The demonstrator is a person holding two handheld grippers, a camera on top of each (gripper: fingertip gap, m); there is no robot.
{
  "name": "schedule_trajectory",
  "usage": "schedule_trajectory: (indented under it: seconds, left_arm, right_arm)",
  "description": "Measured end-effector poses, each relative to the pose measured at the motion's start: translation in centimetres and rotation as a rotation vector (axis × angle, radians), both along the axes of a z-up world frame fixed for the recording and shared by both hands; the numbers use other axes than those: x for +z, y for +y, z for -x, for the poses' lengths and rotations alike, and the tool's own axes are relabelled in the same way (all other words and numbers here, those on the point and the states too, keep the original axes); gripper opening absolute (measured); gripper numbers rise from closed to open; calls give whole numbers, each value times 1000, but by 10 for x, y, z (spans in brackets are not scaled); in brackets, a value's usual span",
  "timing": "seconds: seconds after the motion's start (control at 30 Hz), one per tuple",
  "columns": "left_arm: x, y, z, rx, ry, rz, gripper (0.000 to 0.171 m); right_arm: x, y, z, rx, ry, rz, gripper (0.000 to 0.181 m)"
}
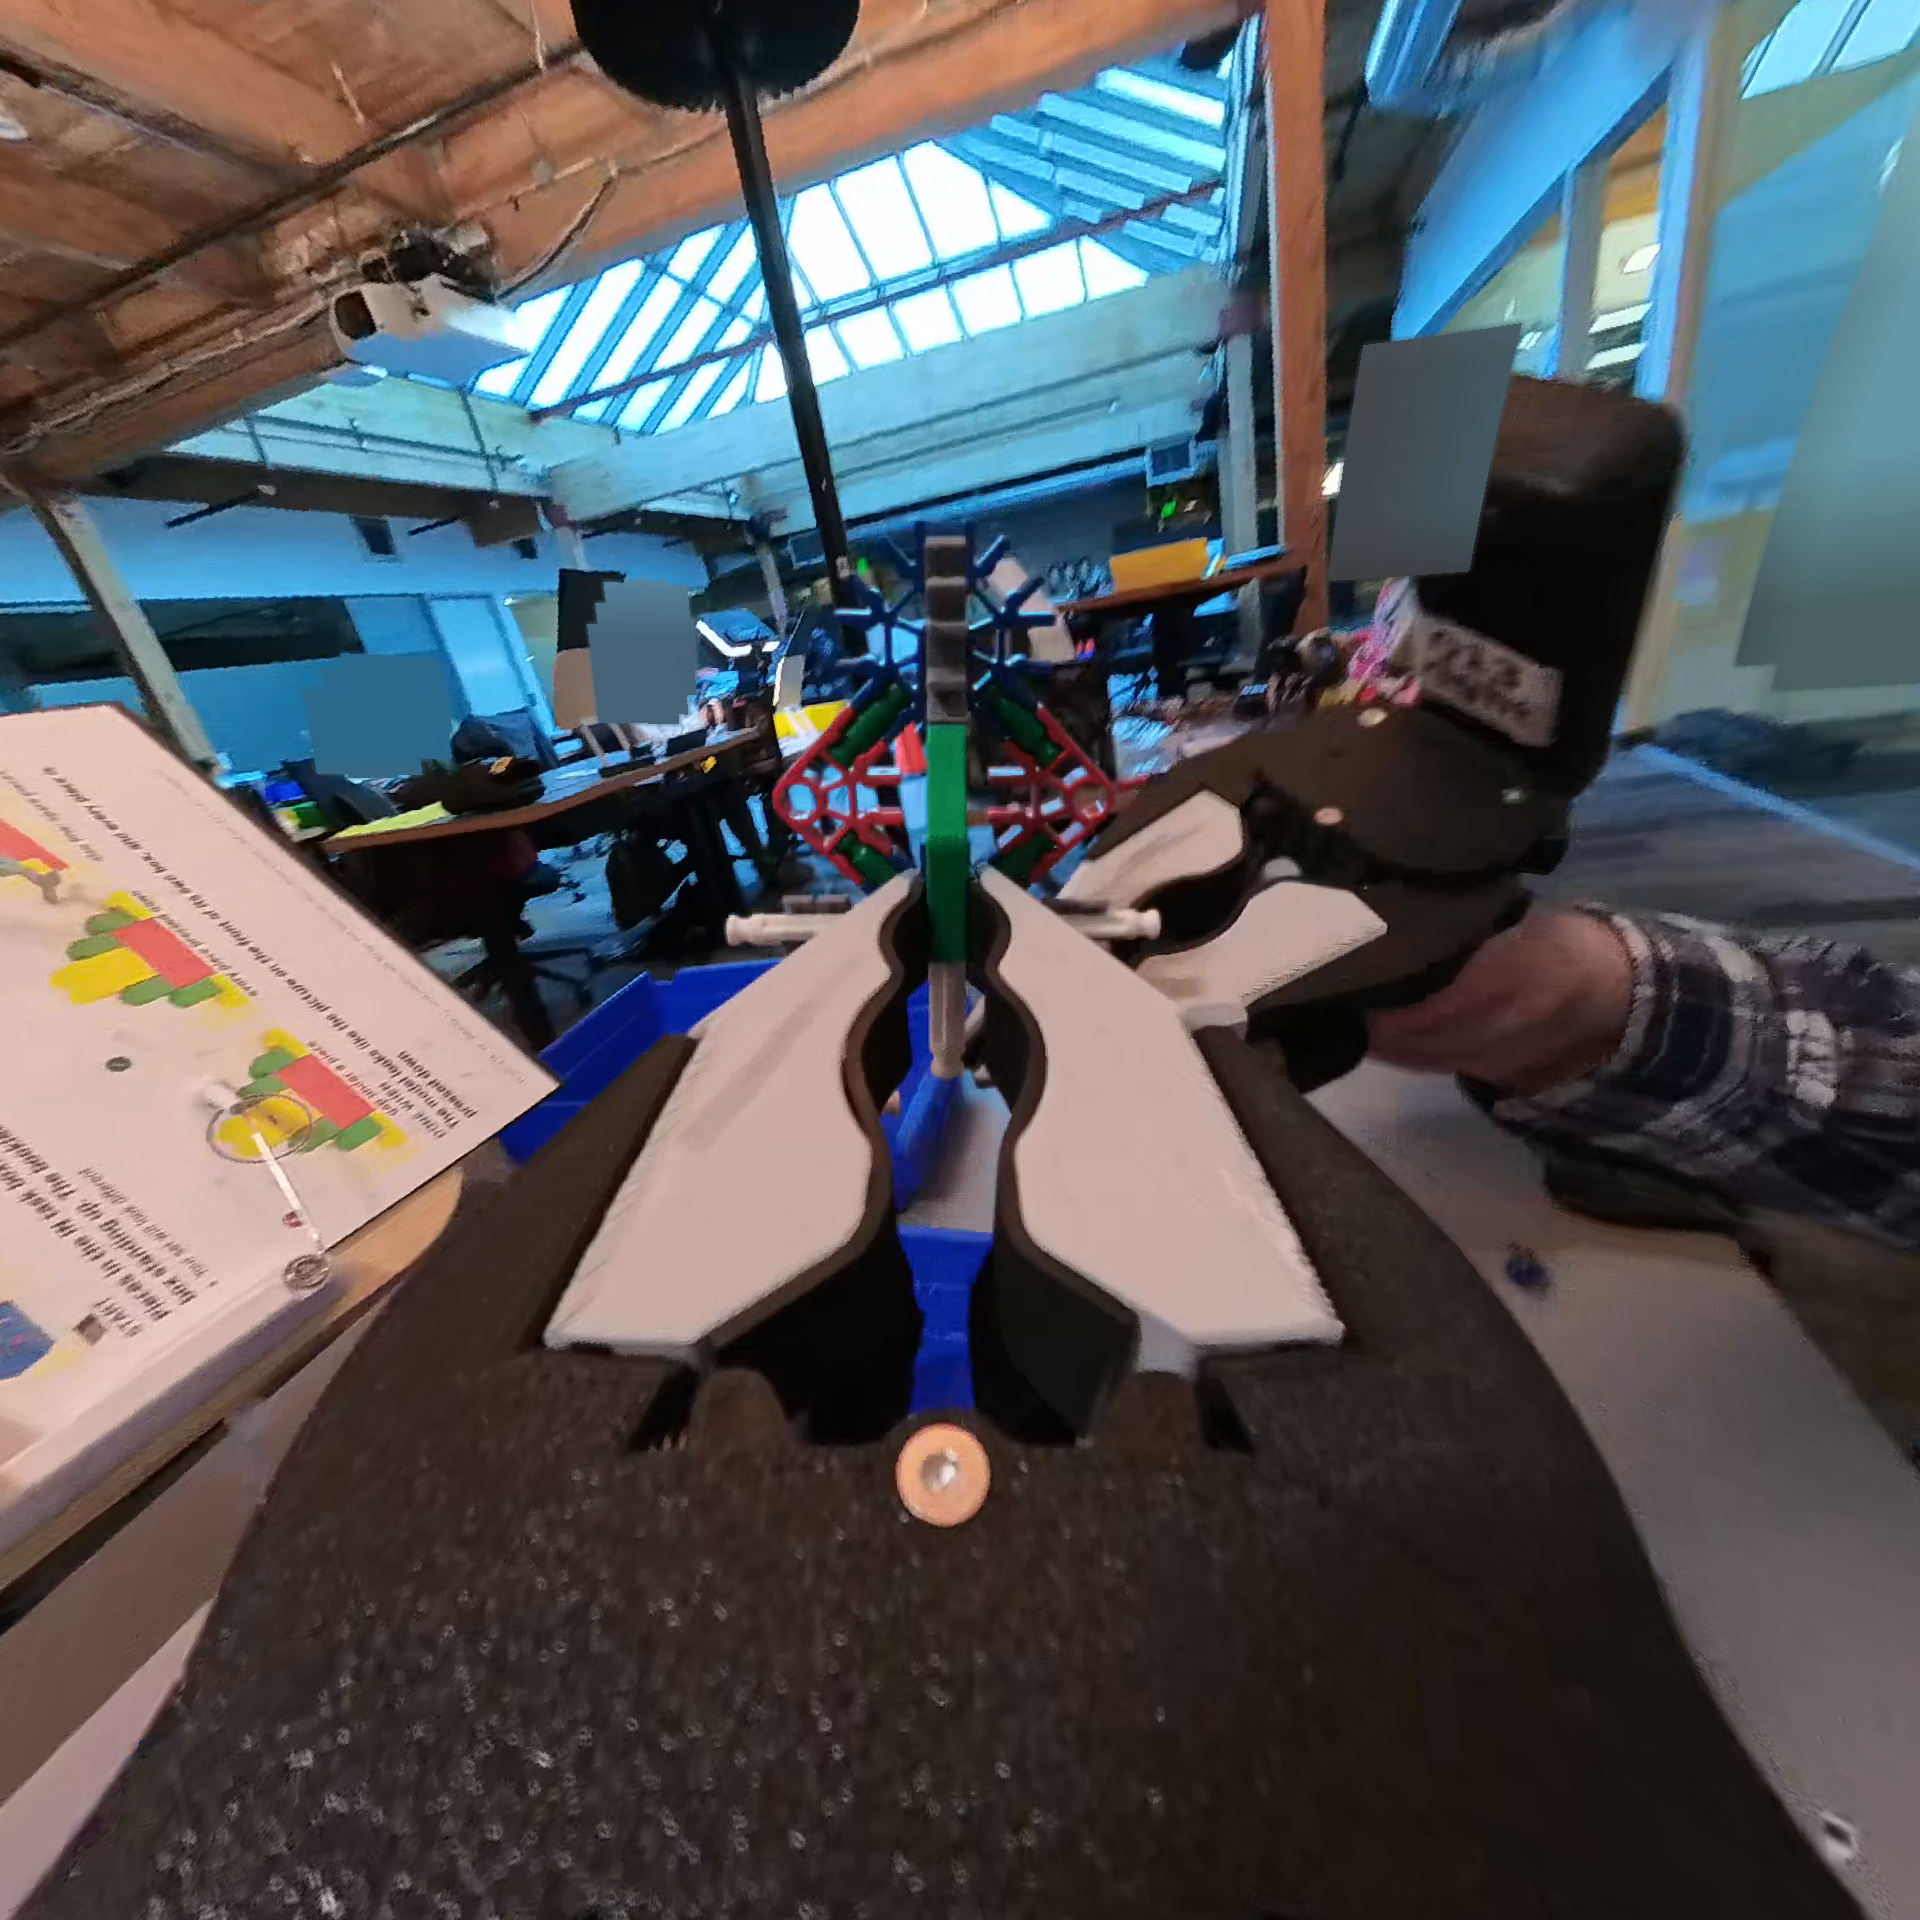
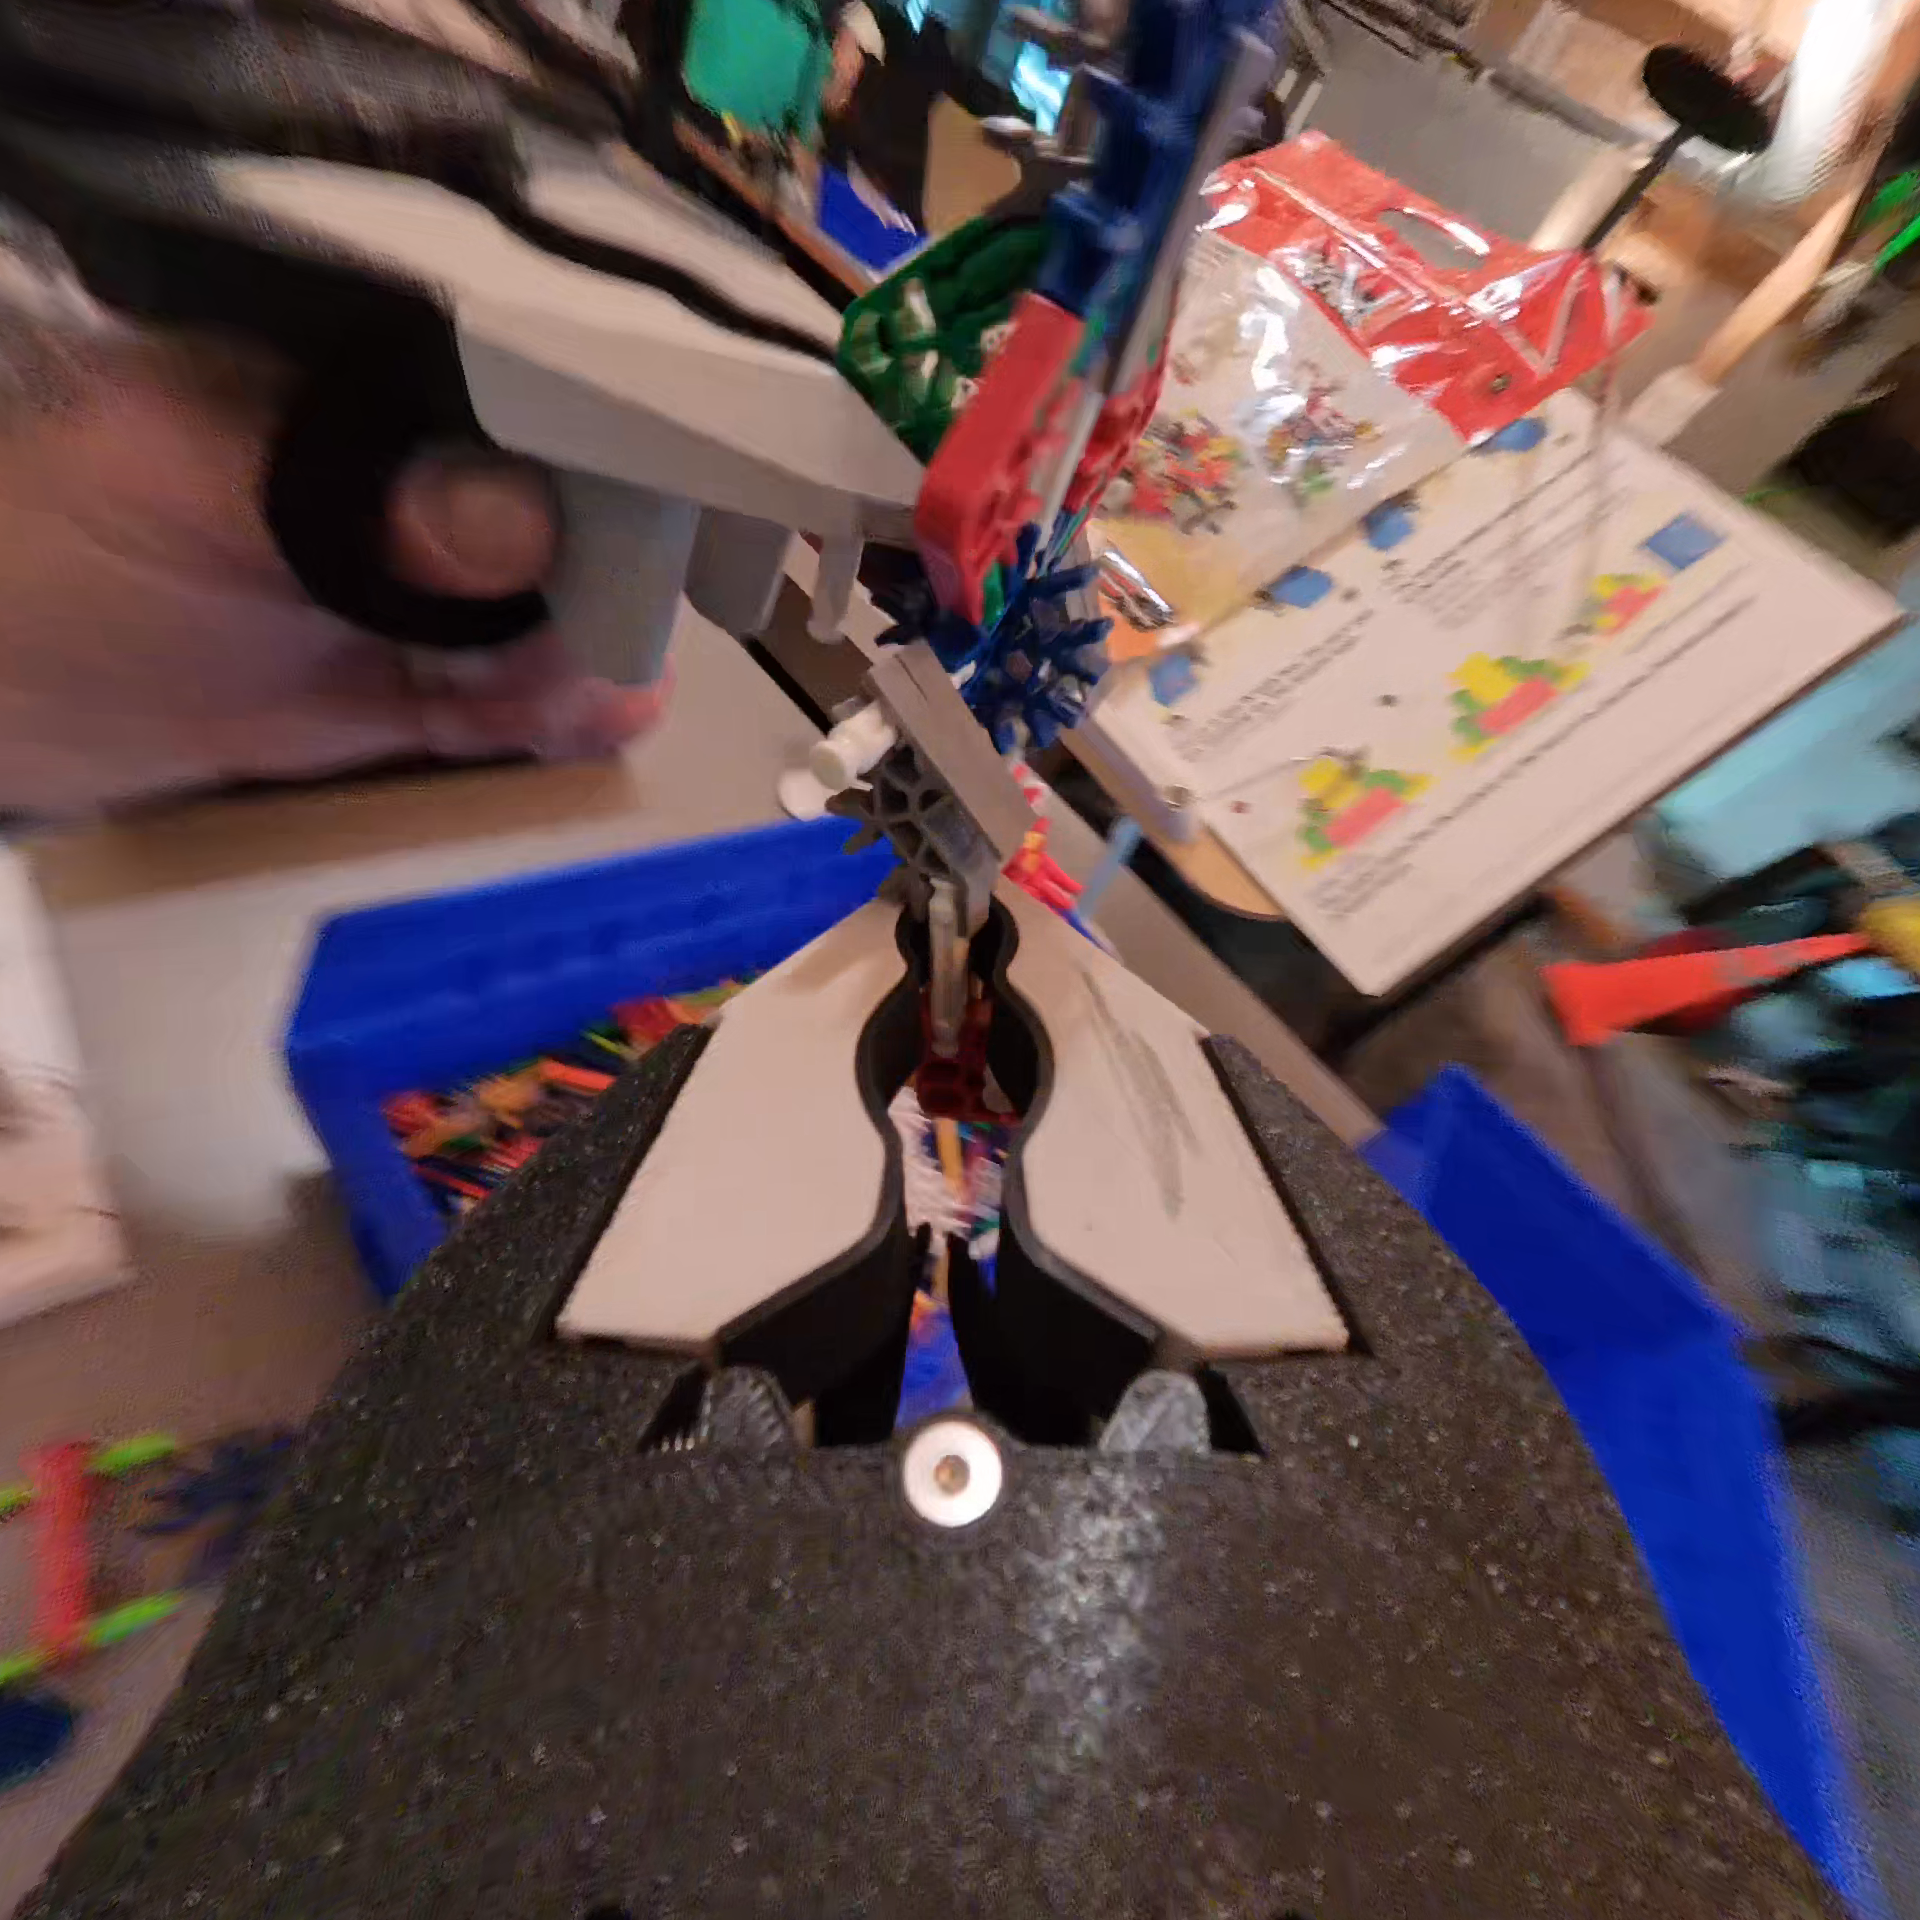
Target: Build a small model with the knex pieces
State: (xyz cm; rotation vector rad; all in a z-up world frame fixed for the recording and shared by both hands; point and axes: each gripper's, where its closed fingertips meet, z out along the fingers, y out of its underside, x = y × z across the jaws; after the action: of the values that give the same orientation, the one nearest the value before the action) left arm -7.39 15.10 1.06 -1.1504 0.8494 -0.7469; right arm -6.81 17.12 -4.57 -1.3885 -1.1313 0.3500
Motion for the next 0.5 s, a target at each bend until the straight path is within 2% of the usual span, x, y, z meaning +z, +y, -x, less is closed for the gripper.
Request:
schedule_trajectory:
  seconds: [0.13,0.17,0.23,0.33,0.5]
  left_arm:
    - [-8,4,-4,75,101,-24,2]
    - [-7,2,-5,78,115,-39,2]
    - [1,-7,-5,13,73,-30,2]
    - [14,-23,-3,-149,-50,19,2]
    - [17,-34,-3,-305,-136,71,2]
  right_arm:
    - [0,14,-15,-137,-227,-221,3]
    - [0,13,-15,-135,-249,-230,3]
    - [1,1,-8,-31,-167,-130,2]
    - [9,-30,7,212,37,107,2]
    - [11,-55,19,417,162,256,2]
